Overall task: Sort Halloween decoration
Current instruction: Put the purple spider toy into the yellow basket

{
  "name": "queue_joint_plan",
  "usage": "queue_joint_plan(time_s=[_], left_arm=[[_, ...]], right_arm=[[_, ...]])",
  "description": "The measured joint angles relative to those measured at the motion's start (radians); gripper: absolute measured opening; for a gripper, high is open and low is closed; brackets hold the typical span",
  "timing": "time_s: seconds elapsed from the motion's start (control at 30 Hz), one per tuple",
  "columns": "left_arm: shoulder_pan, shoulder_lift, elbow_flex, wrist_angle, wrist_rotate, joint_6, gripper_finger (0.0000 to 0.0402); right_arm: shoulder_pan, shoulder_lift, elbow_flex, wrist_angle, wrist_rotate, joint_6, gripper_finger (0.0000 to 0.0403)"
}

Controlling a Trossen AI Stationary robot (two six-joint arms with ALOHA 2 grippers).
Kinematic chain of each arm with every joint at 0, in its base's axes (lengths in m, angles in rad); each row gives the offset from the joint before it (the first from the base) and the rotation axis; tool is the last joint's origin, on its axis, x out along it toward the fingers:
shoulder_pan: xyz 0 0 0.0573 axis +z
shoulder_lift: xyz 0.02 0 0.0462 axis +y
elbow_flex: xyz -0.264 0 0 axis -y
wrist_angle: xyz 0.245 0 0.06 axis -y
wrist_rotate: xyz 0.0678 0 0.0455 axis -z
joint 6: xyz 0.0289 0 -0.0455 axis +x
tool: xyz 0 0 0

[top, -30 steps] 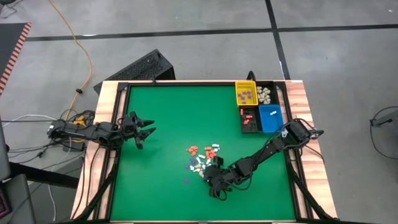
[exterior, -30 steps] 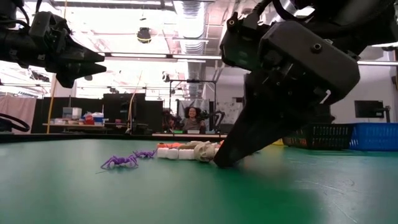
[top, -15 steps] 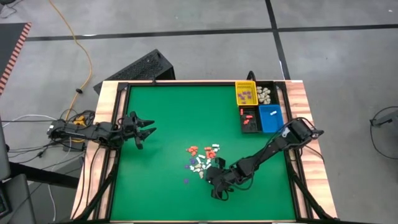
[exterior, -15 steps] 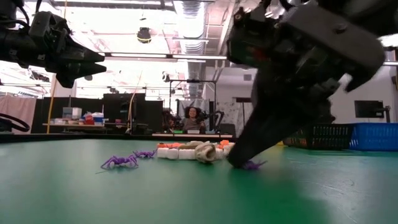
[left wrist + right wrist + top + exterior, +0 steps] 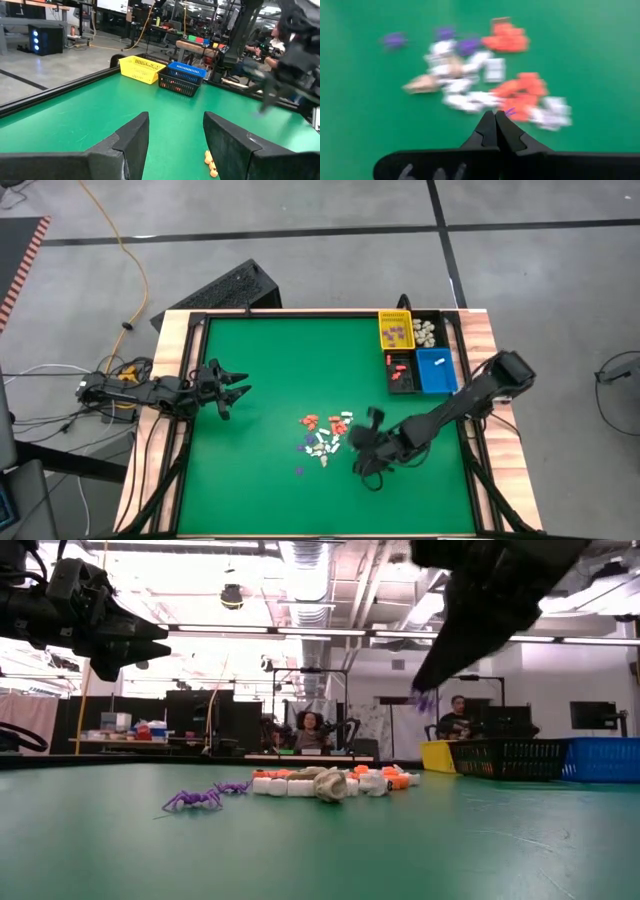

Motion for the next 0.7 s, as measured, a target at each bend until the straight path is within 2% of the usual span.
queue_joint_plan(time_s=[0.2,0.37,0.53,0.7], left_arm=[[0.0,0.0,0.0,0.0,-0.001,0.0,0.0178],[0.0,0.0,0.0,0.0,-0.001,0.0,0.0178],[0.0,0.0,0.0,0.0,0.0,0.0,0.0178],[0.0,0.0,0.0,0.0,0.0,0.0,0.0178]], right_arm=[[-0.111,-0.175,0.0,-0.339,0.211,0.129,0.0009],[-0.306,-0.281,0.0,-0.489,0.296,0.138,0.0009],[-0.576,-0.324,0.0,-0.471,0.281,0.021,0.0009],[-0.83,-0.299,0.0,-0.364,0.15,-0.14,0.0009]])
